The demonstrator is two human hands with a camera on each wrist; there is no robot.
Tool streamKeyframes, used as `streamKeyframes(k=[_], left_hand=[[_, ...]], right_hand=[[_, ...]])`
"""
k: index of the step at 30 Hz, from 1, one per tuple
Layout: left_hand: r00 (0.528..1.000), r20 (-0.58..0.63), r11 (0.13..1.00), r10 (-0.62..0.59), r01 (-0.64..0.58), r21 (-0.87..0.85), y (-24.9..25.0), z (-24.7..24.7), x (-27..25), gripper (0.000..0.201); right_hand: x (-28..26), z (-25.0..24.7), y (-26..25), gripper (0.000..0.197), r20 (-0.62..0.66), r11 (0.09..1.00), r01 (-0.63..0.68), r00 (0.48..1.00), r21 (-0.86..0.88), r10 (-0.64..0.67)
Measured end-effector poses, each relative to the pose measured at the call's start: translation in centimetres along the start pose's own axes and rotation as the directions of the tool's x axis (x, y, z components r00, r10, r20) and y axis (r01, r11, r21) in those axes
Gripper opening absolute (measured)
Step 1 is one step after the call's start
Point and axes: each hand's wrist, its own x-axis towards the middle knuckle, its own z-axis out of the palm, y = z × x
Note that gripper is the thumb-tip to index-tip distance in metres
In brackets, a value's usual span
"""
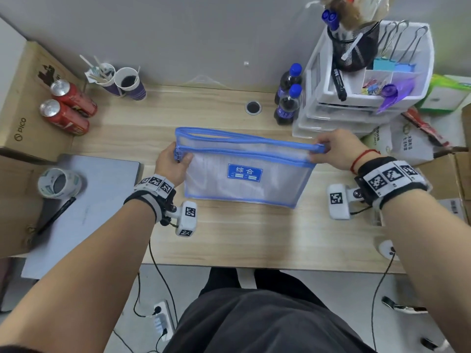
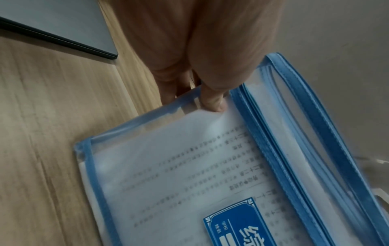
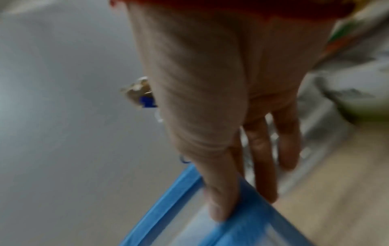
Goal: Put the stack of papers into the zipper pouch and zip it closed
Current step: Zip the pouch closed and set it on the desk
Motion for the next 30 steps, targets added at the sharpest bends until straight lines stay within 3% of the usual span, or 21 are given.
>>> streamKeyframes(k=[2,4,5,7,8,10,11,14,18,22,28,30], left_hand=[[0.998,-0.021,0.998,-0.051,0.052,0.043,0.3,0.2,-0.1,0.022],[0.993,-0.094,0.996,-0.066,0.072,0.054,1.3,0.5,-0.2,0.052],[0.990,-0.139,0.997,-0.030,0.040,0.070,2.1,0.6,-0.3,0.068],[0.967,-0.209,0.976,0.145,-0.105,0.191,4.6,1.1,-0.7,0.083],[0.945,-0.198,0.943,0.259,-0.204,0.262,6.0,1.5,-0.8,0.081],[0.900,-0.080,0.864,0.428,-0.381,0.330,9.3,2.9,-1.3,0.064],[0.874,-0.003,0.825,0.485,-0.457,0.332,10.8,3.6,-1.7,0.055],[0.799,0.166,0.754,0.577,-0.600,0.267,14.4,6.0,-3.2,0.043],[0.773,0.203,0.751,0.601,-0.633,0.186,16.0,7.8,-4.1,0.031],[0.786,0.160,0.771,0.597,-0.617,0.158,15.8,8.1,-4.2,0.020],[0.800,0.082,0.795,0.594,-0.600,0.093,15.6,8.0,-4.4,0.017],[0.826,0.028,0.821,0.562,-0.562,0.102,15.8,8.1,-4.6,0.020]], right_hand=[[-0.6,0.9,0.1,0.032,0.018,0.885,-0.067,0.998,0.461,0.066],[-0.6,1.8,0.4,0.059,-0.055,0.750,-0.037,0.994,0.660,0.098],[-0.5,1.9,0.2,0.054,-0.103,0.722,0.007,0.991,0.692,0.089],[-0.7,1.7,-1.2,0.017,-0.144,0.721,0.087,0.989,0.688,0.018],[-0.7,1.6,-1.9,0.013,-0.168,0.729,0.135,0.985,0.671,-0.027],[-0.4,1.4,-3.5,0.013,-0.211,0.751,0.212,0.972,0.626,-0.098],[-0.4,1.4,-4.4,0.022,-0.229,0.761,0.247,0.964,0.600,-0.132],[-0.3,1.3,-6.0,0.030,-0.244,0.781,0.320,0.945,0.537,-0.220],[-0.9,1.3,-6.7,0.012,-0.282,0.804,0.389,0.916,0.449,-0.285],[-1.1,1.5,-6.5,0.013,-0.289,0.821,0.393,0.912,0.413,-0.291],[-1.1,1.8,-6.0,0.004,-0.269,0.817,0.403,0.911,0.412,-0.314],[-1.0,2.0,-6.1,0.005,-0.284,0.822,0.404,0.908,0.402,-0.307]])
